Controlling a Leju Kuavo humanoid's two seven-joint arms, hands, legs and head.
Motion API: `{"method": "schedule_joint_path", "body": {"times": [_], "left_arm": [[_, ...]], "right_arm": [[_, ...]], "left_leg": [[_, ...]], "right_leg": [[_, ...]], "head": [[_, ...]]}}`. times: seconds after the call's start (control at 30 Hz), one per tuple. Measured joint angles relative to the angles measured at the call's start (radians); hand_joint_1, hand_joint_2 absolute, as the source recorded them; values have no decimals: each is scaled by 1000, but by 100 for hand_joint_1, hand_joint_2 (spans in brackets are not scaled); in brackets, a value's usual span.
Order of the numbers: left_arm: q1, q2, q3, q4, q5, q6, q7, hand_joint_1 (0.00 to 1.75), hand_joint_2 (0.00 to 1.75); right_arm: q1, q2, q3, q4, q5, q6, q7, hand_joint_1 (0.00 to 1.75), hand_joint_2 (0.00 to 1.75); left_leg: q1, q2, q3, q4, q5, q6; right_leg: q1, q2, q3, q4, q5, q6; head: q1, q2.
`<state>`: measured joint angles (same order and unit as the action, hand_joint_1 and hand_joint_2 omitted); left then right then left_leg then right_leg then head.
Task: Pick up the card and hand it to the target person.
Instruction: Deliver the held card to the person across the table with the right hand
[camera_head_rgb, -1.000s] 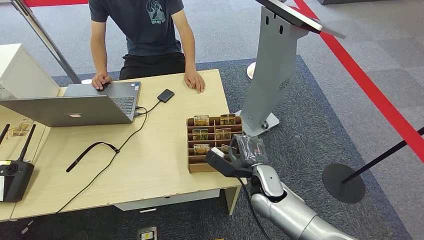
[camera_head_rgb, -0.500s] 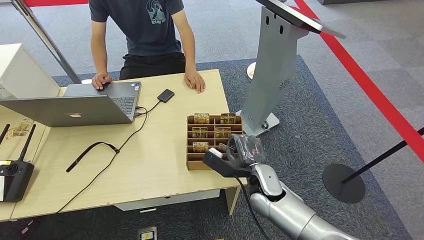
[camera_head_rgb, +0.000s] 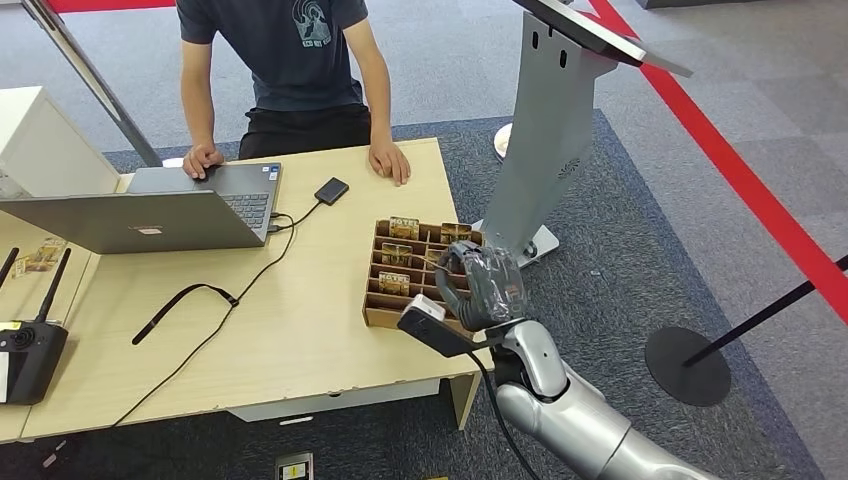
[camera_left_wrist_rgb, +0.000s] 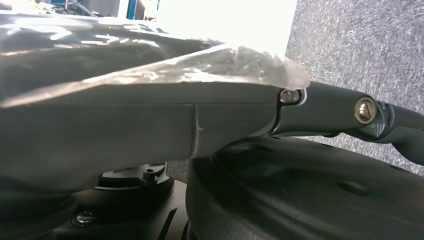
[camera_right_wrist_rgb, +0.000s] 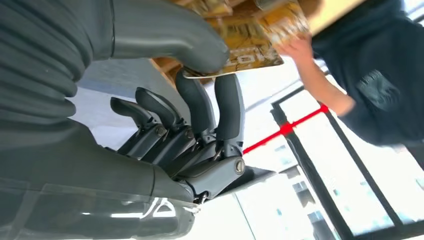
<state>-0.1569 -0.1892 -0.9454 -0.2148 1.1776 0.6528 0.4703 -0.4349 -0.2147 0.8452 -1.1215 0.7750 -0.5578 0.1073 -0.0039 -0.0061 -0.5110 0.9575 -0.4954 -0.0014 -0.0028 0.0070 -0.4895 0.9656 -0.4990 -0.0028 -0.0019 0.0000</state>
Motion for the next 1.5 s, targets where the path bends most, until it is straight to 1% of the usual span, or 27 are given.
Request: {"method": "schedule_joint_path", "body": {"times": [0.1,0.33,0.5,0.67,0.9,1.1,1.3,1.5], "left_arm": [[0,0,-2,0,6,-2,-5,0,175],[0,0,-3,2,15,-7,-17,0,175],[1,1,-7,3,19,-12,-22,0,175],[1,1,-13,4,21,-19,-28,0,175],[-1,0,-23,5,14,-16,-14,0,175],[-9,-6,-33,5,5,1,16,0,175],[-16,-12,-49,5,-5,13,43,0,175],[-21,-16,-72,5,-13,15,61,0,175]], "right_arm": [[-6,0,-3,-57,-10,-29,-23,175,175],[-17,2,-6,-185,-16,-55,-47,175,175],[-21,5,-9,-255,-17,-56,-57,175,175],[-41,33,-4,-298,-2,-36,-74,175,175],[-87,100,6,-281,-25,36,-109,175,175],[-131,148,18,-234,-37,93,-119,175,175],[-168,176,28,-190,-36,122,-118,175,175],[-208,194,39,-130,-27,147,-95,175,175]], "left_leg": [[0,0,0,0,0,0],[0,0,0,0,0,0],[0,0,-1,0,0,0],[0,0,-1,0,0,0],[0,0,-1,0,0,0],[0,0,-2,0,0,0],[0,0,-3,0,0,0],[0,-1,-3,0,0,0]], "right_leg": [[0,0,0,0,0,0],[0,0,0,0,0,0],[0,0,0,0,0,0],[0,0,-1,0,0,0],[0,0,-1,1,0,0],[0,0,-1,0,0,0],[0,0,-2,0,0,0],[0,0,-2,0,0,0]], "head": [[0,0],[0,0],[0,0],[0,0],[0,0],[0,0],[0,0],[0,0]]}}
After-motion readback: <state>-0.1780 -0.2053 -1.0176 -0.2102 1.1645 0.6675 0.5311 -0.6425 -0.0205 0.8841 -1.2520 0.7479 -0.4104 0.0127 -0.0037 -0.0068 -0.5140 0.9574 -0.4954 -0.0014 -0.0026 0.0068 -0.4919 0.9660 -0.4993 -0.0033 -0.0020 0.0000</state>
